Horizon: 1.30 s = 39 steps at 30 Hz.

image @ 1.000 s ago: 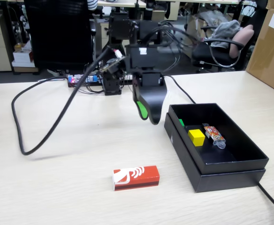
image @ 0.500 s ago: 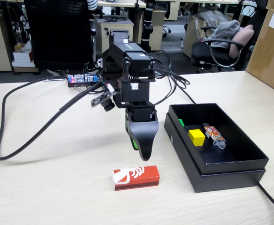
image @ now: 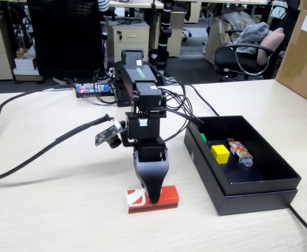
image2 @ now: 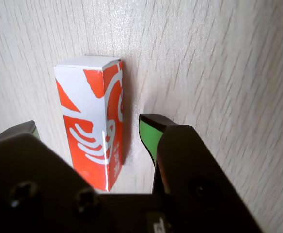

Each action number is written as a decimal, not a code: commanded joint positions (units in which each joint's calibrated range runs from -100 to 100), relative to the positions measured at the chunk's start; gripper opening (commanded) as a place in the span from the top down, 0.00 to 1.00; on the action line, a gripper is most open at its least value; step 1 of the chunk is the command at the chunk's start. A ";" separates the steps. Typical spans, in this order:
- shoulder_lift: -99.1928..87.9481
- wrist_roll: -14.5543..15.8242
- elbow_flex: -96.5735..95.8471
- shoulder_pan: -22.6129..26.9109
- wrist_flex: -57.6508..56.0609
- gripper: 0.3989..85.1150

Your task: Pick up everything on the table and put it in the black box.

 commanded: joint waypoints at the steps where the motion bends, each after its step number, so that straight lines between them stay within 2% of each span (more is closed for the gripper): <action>1: -1.12 -0.34 4.50 -0.24 2.70 0.51; 6: 1.40 -0.63 5.13 0.05 2.96 0.54; 10: 1.98 -0.73 4.86 0.10 2.96 0.77; 17: 2.44 -0.98 3.59 0.24 3.04 0.81; 20: 2.44 -0.98 3.41 0.20 2.96 0.96; 21: 2.21 -0.93 3.23 0.20 2.96 0.98; 25: -1.12 -0.83 2.96 0.34 0.36 0.98; 39: -31.30 1.47 -1.12 4.35 -12.08 0.98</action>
